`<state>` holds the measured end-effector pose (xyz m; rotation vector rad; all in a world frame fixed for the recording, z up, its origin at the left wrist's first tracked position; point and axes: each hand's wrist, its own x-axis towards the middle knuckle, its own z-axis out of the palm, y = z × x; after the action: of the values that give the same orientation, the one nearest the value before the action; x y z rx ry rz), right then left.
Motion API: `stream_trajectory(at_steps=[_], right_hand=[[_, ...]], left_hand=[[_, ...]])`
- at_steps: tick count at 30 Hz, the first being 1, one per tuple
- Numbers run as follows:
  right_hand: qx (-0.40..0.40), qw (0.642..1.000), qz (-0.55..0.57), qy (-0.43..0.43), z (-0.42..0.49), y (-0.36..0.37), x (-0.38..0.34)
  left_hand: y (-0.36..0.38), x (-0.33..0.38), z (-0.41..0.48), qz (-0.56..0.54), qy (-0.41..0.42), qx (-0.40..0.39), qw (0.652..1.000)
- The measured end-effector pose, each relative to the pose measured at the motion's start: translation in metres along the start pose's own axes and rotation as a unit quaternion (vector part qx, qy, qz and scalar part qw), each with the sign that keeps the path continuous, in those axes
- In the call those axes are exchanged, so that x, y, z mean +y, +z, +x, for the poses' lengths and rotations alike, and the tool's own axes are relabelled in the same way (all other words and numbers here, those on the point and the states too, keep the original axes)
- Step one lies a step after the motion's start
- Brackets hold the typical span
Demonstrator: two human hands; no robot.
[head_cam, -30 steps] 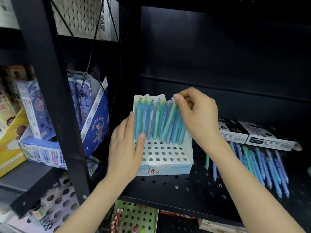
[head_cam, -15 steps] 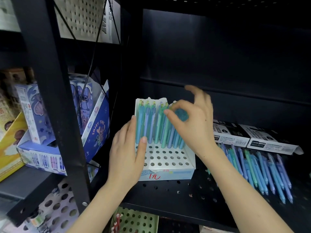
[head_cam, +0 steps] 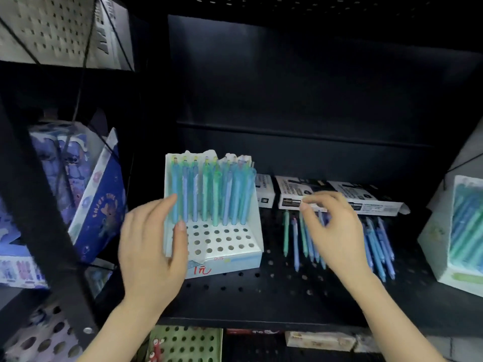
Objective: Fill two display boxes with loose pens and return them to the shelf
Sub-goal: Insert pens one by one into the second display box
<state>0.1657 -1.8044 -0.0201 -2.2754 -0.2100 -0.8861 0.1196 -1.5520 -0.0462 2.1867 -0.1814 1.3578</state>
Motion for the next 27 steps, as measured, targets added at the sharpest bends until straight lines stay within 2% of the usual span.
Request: stream_trajectory(at_steps=[3, 6, 9, 11, 14, 16, 19, 23, 27], right_hand=[[-0.012, 0.992, -0.097, 0.074, -0.011, -0.027, 0.053], [-0.041, 0.973, -0.197, 0.113, -0.015, -0.050, 0.095], [-0.057, 0.957, -0.247, 0.138, -0.014, -0.060, 0.118], [-0.080, 0.951, -0.259, 0.151, -0.008, -0.059, 0.127], [-0.122, 0.946, -0.236, 0.184, 0.002, -0.055, 0.130], [-0.137, 0.937, -0.253, 0.196, 0.003, -0.053, 0.129], [-0.134, 0.944, -0.232, 0.194, 0.000, -0.054, 0.128], [-0.119, 0.963, -0.105, 0.219, -0.001, -0.059, 0.125], [-0.107, 0.962, -0.052, 0.245, 0.000, -0.065, 0.121]], left_hand=[[0.008, 0.032, -0.003, -0.065, 0.034, -0.011, 0.997], [0.027, 0.071, -0.008, -0.144, 0.038, -0.106, 0.983], [0.053, 0.106, -0.009, -0.199, -0.046, -0.235, 0.950], [0.077, 0.121, -0.009, -0.210, -0.101, -0.294, 0.927], [0.111, 0.129, -0.006, -0.144, -0.154, -0.391, 0.896], [0.130, 0.125, -0.003, -0.086, -0.176, -0.424, 0.884], [0.151, 0.119, 0.004, -0.040, -0.208, -0.436, 0.875], [0.169, 0.116, 0.015, -0.071, -0.285, -0.444, 0.847], [0.171, 0.117, 0.024, -0.078, -0.345, -0.457, 0.816]])
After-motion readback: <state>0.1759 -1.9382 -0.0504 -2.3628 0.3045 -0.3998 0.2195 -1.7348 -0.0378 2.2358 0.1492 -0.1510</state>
